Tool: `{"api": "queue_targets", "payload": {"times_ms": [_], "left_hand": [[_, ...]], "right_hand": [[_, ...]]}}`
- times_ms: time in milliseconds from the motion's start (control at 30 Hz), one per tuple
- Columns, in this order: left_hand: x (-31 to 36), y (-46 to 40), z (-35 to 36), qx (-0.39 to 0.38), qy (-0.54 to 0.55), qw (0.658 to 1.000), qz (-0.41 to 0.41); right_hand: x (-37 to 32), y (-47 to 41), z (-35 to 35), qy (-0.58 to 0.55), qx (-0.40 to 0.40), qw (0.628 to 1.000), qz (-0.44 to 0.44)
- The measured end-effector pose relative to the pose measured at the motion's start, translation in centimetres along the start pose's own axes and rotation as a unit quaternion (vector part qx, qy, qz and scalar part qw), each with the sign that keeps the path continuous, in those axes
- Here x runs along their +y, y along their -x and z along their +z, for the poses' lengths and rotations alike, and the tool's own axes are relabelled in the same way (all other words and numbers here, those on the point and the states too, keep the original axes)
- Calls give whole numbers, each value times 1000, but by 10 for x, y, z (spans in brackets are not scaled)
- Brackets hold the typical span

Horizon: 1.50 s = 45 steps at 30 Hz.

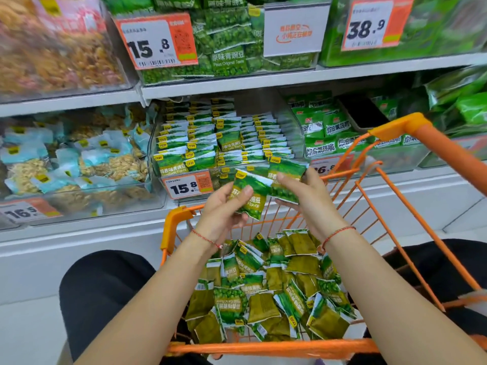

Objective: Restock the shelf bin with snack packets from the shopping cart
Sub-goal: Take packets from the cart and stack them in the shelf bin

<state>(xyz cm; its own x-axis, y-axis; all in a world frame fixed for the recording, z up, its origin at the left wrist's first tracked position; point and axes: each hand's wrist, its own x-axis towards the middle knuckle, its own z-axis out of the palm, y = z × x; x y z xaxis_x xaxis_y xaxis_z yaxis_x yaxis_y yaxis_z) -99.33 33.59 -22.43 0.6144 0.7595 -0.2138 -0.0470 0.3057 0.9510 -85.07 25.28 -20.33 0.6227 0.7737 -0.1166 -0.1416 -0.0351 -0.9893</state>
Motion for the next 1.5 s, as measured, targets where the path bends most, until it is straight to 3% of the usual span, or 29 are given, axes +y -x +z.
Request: {"api": "queue_targets", "payload": {"times_ms": [133,300,433,600,700,867,1033,1167,1333,1433,1500], "left_hand": [[0,-3,-3,86,-10,992,91],[-8,2,0,148,-115,968,166],[-14,5,2,137,-262,931,215],[-16,7,0,149,-316,905,242],[-17,6,-2,160,-296,913,229],[-22,9,4,127,-318,919,197],[-13,13,11,79,-205,967,127],[-15,5,8,41,-168,981,85],[-19,7,6,62,-228,961,141],[-14,4,3,74,-154,981,97],[-9,-2,-2,111,-122,979,118]], "right_hand": [[5,13,15,-8,-89,996,15],[8,15,26,-167,-138,973,82],[8,18,25,-98,-180,978,43],[9,21,24,-74,-221,972,26],[11,24,26,-32,-243,970,1],[21,23,29,56,-170,980,-83],[23,17,25,66,-153,983,-72],[24,12,22,61,-140,988,-32],[18,17,25,157,-153,974,-57],[3,8,23,192,-145,969,-62],[-9,-6,24,188,-131,972,-45]]}}
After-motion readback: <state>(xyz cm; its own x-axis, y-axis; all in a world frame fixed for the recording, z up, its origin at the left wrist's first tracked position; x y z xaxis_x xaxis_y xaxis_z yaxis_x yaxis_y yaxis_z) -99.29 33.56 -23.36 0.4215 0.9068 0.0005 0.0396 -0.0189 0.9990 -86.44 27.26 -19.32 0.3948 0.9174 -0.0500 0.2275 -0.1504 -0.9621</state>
